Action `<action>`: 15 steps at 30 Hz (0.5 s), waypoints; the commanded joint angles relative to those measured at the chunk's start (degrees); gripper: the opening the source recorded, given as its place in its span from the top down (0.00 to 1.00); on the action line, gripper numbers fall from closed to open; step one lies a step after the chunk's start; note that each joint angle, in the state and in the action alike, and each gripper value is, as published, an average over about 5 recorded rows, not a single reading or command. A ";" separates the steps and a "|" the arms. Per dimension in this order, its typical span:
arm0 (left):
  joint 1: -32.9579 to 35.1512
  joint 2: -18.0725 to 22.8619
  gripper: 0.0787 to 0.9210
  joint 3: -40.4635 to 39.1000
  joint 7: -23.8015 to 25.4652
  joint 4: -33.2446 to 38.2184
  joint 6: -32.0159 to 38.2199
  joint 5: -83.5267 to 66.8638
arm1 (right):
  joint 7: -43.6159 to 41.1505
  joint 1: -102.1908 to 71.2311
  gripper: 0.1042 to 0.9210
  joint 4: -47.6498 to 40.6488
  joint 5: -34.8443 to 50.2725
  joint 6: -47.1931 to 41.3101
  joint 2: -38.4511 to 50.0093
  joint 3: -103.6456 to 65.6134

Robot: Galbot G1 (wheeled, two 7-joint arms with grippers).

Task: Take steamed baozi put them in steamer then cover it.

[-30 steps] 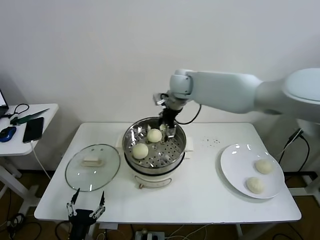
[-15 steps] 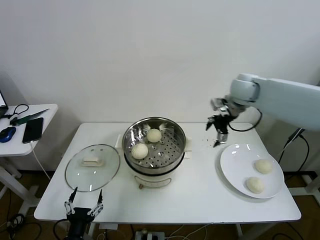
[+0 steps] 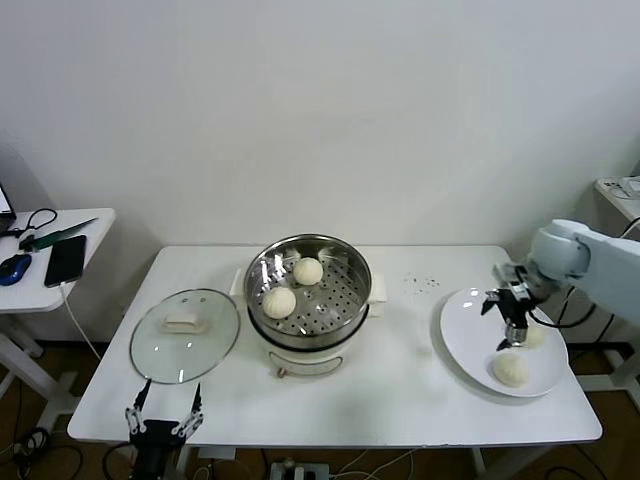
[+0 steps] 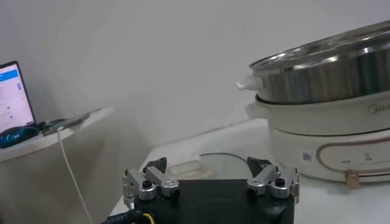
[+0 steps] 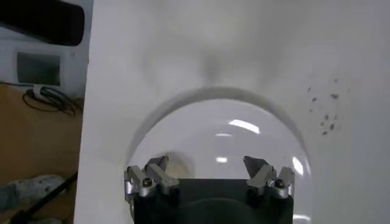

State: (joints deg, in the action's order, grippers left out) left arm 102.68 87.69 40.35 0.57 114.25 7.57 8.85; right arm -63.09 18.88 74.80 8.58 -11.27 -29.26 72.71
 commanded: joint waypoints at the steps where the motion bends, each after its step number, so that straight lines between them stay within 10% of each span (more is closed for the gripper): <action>1: 0.23 0.09 0.12 0.01 -0.06 -0.11 -0.10 0.20 | -0.13 -12.93 0.12 -1.98 -6.33 0.61 3.48 -10.10; 15: 0.49 0.53 0.12 -0.17 -0.17 -0.45 -0.27 1.24 | -0.51 -16.06 0.12 -5.83 -8.69 1.79 0.58 -13.38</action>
State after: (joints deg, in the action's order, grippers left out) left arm 103.13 88.21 40.21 0.43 113.89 7.33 9.91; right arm -63.54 6.69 70.60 1.96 -9.88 -28.73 62.58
